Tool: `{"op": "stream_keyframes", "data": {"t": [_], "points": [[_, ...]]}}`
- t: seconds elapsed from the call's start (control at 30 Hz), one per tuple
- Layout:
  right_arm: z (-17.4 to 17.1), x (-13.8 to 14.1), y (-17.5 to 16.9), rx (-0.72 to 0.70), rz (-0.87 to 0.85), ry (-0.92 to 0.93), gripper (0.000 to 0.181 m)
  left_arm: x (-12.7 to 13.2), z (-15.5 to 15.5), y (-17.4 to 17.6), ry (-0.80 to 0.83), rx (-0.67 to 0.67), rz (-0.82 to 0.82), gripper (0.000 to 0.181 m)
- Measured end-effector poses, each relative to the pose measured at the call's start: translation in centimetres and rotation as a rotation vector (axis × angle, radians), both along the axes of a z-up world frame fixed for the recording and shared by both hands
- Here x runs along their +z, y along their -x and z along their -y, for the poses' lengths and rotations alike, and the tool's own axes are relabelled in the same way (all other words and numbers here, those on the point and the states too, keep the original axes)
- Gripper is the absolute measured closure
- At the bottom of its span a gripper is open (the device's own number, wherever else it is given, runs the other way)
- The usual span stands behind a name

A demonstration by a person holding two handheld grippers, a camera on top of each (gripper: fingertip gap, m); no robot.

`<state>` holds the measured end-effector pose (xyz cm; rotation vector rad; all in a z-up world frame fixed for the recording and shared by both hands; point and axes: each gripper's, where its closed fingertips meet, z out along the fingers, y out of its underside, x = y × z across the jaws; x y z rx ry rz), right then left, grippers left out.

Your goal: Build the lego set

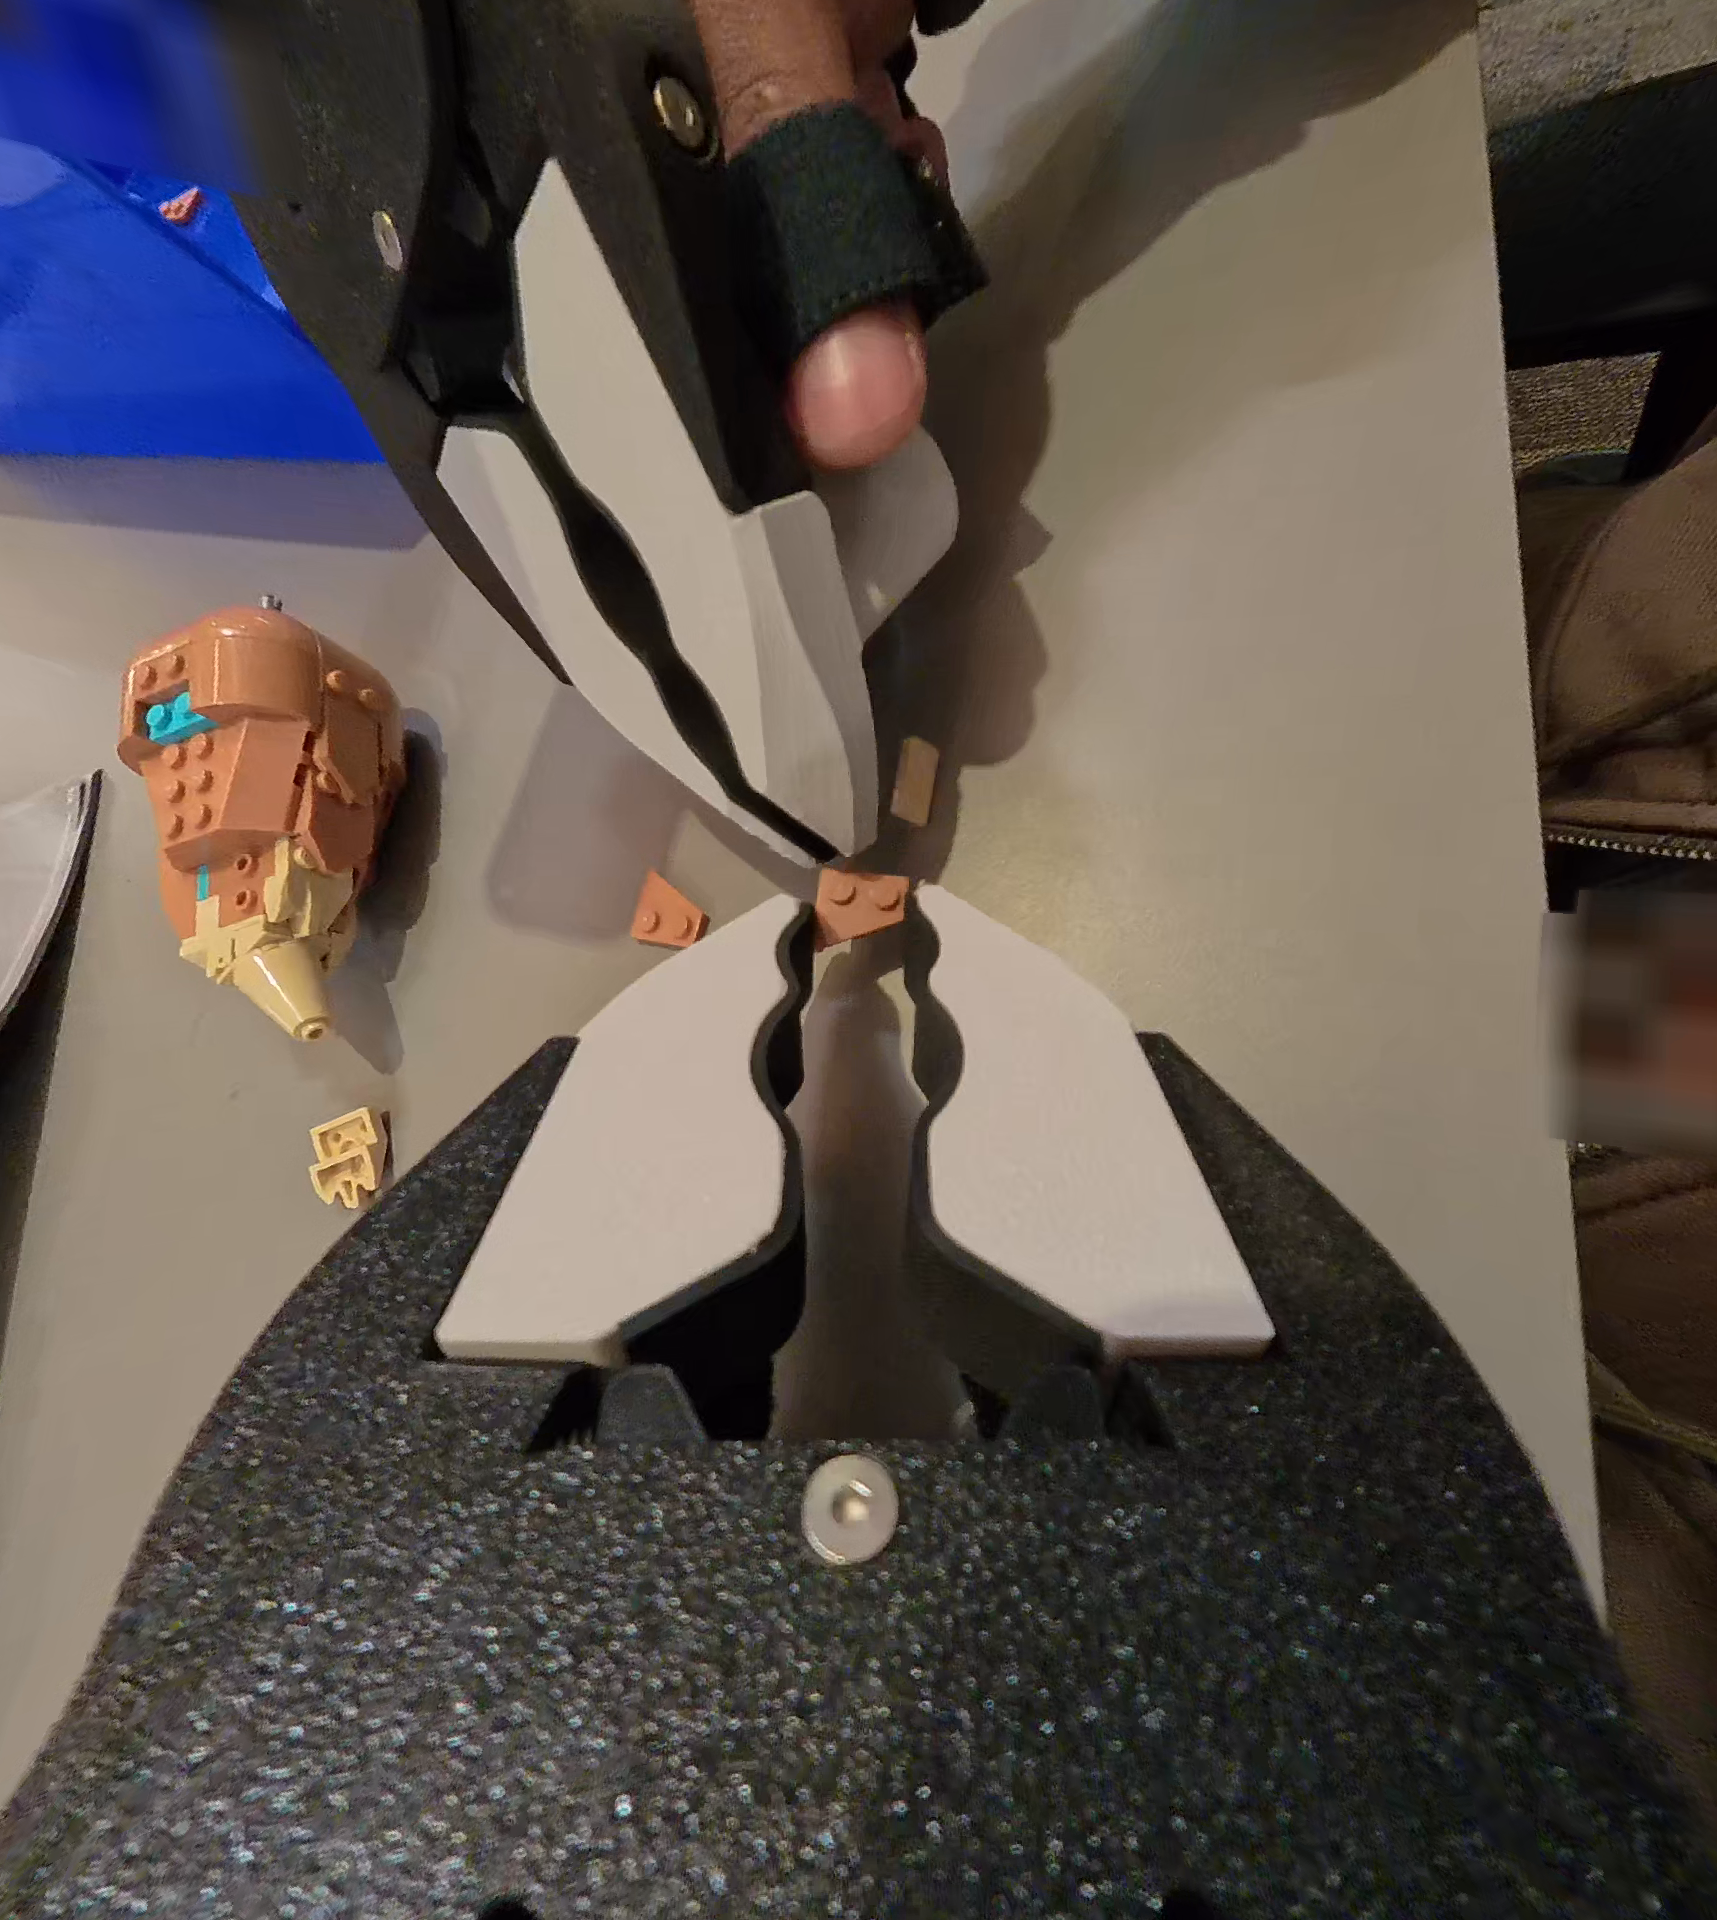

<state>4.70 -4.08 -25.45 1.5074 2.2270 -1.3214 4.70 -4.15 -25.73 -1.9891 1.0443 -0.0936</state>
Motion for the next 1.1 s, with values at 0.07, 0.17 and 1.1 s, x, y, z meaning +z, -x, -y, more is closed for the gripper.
{"op": "stream_keyframes", "data": {"t": [0.07,0.17,1.1], "points": [[-0.2,-0.1,0.0,-0.004,-0.006,-0.017,0.176,-0.1,0.0,0.1,0.001,-0.001,-0.006,0.165],[-0.3,0.1,0.1,-0.008,-0.04,-0.036,0.173,0.0,-0.1,0.1,-0.005,-0.001,0.0,0.165],[-0.1,2.2,1.1,-0.138,-0.099,0.13,0.169,2.2,0.2,0.7,-0.138,-0.038,0.154,0.165]]}}
